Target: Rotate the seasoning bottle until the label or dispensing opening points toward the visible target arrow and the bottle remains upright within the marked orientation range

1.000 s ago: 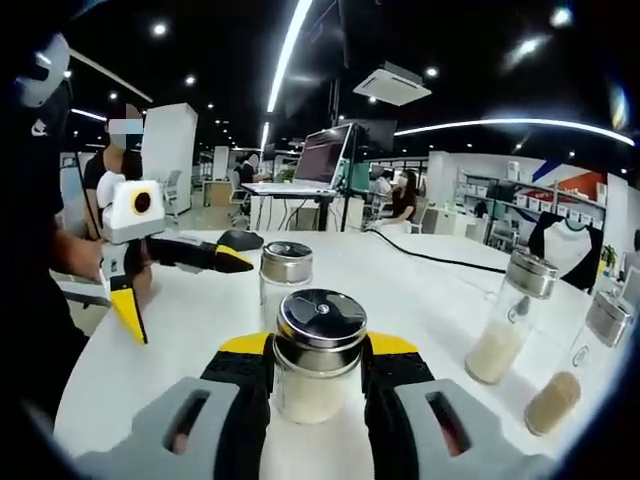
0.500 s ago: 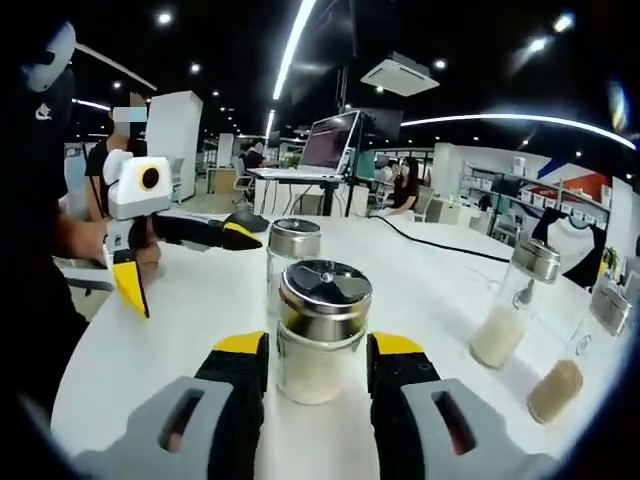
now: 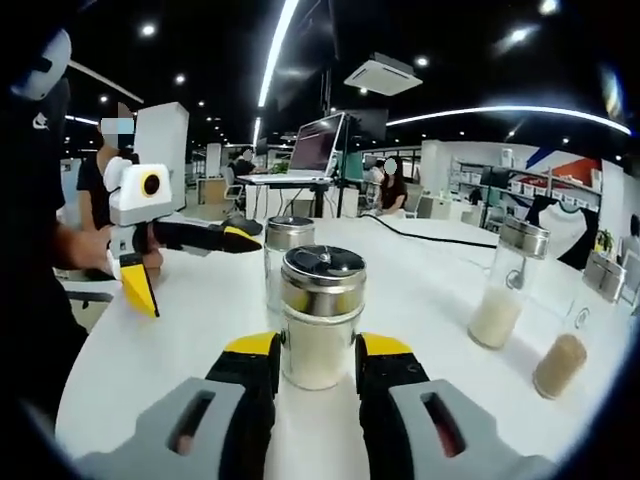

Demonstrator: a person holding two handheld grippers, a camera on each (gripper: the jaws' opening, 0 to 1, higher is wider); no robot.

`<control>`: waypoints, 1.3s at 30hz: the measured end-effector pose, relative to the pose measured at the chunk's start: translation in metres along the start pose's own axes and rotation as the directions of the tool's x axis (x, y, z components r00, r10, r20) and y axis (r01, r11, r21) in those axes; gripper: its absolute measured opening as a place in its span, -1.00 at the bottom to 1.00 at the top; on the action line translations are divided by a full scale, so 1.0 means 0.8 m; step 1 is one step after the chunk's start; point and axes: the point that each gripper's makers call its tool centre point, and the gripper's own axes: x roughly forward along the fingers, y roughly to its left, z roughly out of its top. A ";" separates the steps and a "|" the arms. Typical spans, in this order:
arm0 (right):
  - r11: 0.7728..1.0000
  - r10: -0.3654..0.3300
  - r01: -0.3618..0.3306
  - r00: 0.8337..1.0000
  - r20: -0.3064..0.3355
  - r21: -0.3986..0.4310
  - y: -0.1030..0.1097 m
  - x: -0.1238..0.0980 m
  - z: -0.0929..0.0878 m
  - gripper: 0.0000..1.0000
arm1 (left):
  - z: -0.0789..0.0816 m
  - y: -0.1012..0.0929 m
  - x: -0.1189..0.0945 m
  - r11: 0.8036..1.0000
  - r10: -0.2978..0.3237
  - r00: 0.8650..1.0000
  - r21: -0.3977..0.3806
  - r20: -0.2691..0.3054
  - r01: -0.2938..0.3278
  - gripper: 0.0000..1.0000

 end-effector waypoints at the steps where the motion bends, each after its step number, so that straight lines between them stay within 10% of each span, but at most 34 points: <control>1: 1.000 0.003 -0.003 1.000 0.001 -0.001 0.000 0.001 0.000 -0.45 | 0.000 0.000 0.000 1.000 0.000 1.000 -0.001 0.000 0.000 0.99; 39: 0.995 0.099 -0.100 0.994 0.040 0.009 0.001 0.008 0.003 -0.45 | -0.002 0.006 -0.003 1.000 0.012 1.000 -0.003 -0.006 -0.012 0.99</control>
